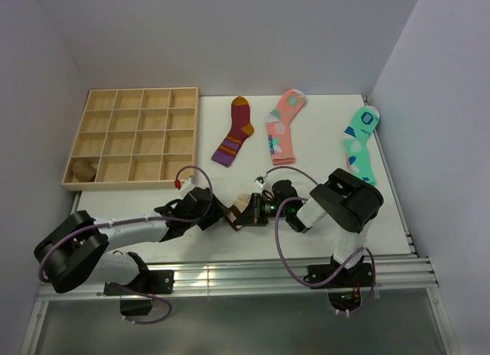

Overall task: Roll the socks
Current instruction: Roll the sock at the center of the board.

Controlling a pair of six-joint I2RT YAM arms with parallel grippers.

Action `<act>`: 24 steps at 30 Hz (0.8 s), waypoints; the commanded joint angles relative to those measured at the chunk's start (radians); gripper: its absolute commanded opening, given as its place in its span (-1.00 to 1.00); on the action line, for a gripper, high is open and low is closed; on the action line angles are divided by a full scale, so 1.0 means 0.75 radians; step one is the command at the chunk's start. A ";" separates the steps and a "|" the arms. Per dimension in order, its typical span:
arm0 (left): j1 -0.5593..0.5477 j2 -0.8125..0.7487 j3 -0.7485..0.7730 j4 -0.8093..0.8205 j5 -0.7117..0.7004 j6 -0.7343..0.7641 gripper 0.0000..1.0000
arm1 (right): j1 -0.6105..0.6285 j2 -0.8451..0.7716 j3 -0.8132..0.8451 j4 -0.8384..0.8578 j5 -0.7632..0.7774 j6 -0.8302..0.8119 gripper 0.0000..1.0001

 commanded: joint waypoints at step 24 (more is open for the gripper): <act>-0.051 0.236 0.209 -0.241 -0.059 0.041 -0.99 | -0.054 -0.540 0.189 -0.970 0.438 -0.387 -0.27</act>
